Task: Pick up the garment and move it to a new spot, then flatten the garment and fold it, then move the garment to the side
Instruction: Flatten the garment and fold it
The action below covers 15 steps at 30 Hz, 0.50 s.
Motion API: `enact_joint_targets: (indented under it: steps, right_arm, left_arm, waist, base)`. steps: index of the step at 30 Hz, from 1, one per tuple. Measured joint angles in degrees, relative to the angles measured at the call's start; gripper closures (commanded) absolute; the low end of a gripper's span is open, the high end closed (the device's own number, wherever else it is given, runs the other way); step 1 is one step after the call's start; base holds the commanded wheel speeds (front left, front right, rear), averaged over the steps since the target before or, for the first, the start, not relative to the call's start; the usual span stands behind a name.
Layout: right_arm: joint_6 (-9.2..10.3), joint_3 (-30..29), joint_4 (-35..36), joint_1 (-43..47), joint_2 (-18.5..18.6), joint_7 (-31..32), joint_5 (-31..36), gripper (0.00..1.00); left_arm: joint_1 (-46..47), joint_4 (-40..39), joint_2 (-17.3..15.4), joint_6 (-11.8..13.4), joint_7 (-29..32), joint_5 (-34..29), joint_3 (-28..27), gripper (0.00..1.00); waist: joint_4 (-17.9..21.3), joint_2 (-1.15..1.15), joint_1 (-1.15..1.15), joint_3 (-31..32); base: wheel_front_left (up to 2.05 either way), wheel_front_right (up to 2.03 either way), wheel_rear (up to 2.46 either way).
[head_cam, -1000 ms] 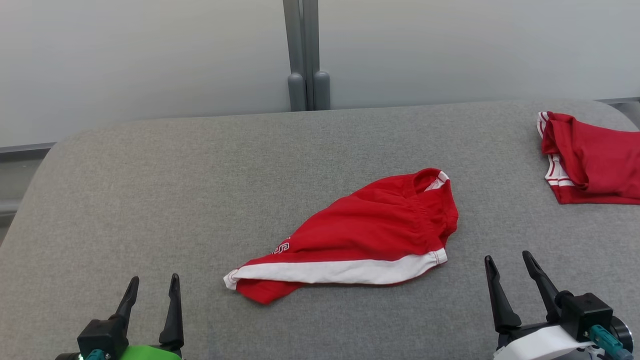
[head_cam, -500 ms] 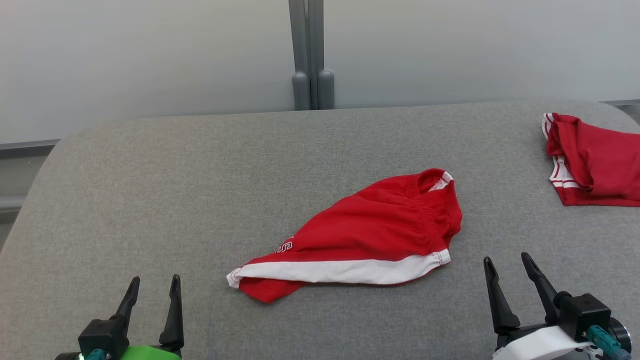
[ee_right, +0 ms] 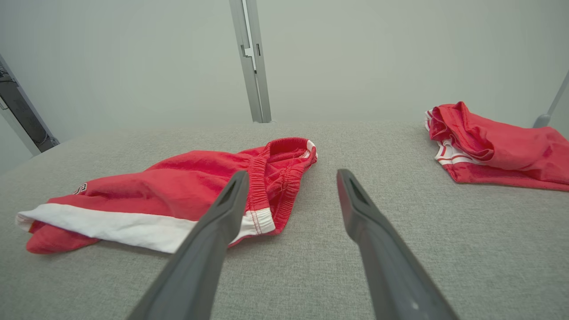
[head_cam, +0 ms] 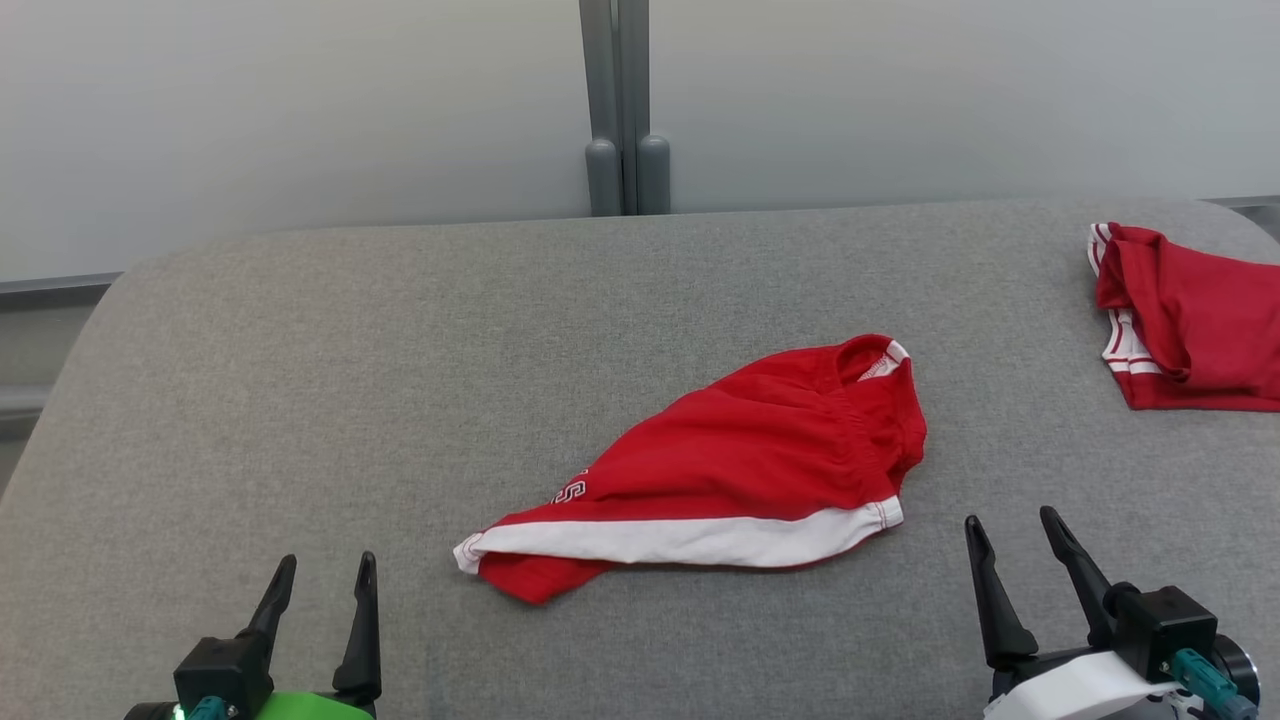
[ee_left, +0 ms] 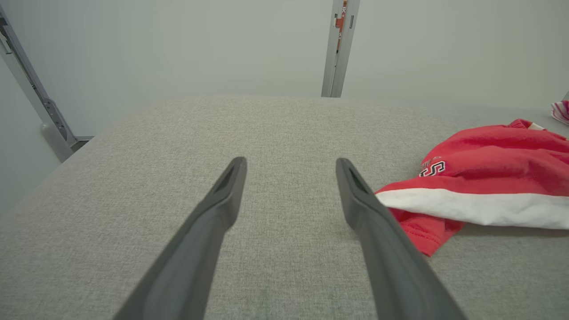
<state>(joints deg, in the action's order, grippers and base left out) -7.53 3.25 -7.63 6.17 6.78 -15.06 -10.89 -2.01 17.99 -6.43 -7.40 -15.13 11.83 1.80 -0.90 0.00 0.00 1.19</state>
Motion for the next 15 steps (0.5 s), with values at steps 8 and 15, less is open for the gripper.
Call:
enact_joint_targets:
  steps: [8, 15]
  right_arm:
    - [0.00, 2.01, -1.69, -1.59, 1.04, 0.01, -0.09, 0.00]
    - [0.00, 5.54, -5.24, -4.86, 3.54, 0.01, -0.63, 0.00]
  left_arm:
    - [0.86, 1.58, -0.55, -0.01, 0.01, 0.78, 3.83, 0.00]
    - [3.53, 4.86, -1.44, -0.08, 0.01, 1.78, 10.10, 0.00]
  waist:
    - [0.10, 0.00, 0.00, -0.44]
    - [0.07, 0.00, 0.00, -1.46]
  base:
    - [0.00, 0.00, 0.00]
    - [0.00, 0.00, 0.00]
